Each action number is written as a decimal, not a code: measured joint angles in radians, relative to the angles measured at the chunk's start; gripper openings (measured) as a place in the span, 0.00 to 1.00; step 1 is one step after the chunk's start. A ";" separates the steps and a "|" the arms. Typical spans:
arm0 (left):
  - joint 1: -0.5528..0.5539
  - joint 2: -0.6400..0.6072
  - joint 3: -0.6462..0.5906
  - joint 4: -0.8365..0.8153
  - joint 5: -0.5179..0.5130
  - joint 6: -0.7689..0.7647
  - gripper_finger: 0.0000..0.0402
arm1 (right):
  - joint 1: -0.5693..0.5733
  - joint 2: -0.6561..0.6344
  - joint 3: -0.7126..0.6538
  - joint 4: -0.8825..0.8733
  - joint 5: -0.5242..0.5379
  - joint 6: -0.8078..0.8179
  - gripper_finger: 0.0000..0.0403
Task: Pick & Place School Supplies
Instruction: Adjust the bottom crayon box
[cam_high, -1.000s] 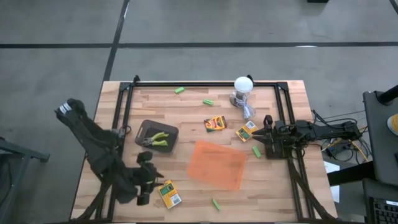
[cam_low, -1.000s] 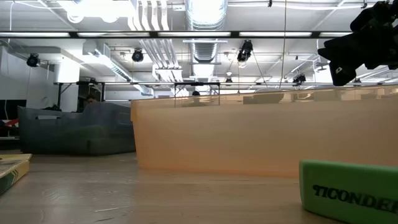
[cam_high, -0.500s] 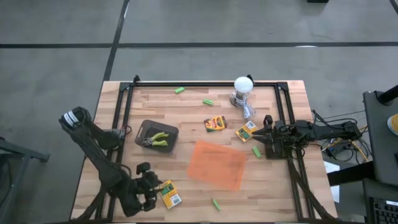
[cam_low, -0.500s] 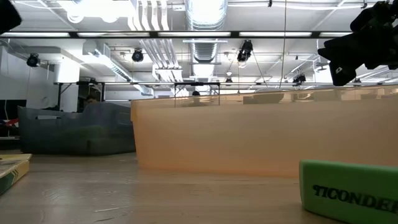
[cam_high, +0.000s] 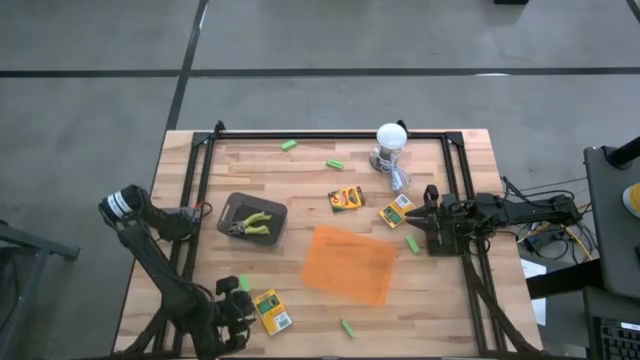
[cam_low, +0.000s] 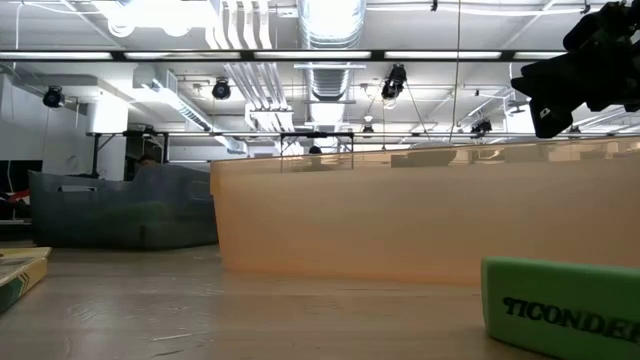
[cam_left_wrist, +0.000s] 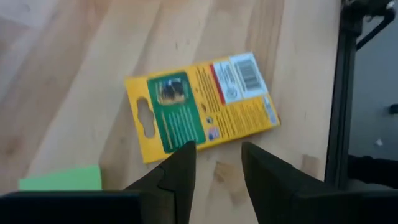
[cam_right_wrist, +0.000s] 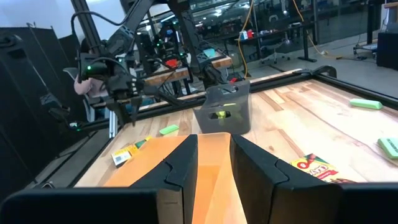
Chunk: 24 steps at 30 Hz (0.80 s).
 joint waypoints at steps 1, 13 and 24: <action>0.000 0.008 0.000 0.011 0.006 -0.002 0.33 | 0.000 0.000 0.000 0.000 0.000 0.000 0.23; 0.000 0.096 0.000 0.066 0.071 -0.059 0.33 | 0.000 0.000 0.000 0.000 0.000 0.000 0.23; 0.041 0.113 -0.054 0.120 0.115 -0.075 0.33 | 0.000 0.000 0.000 0.000 0.000 0.000 0.23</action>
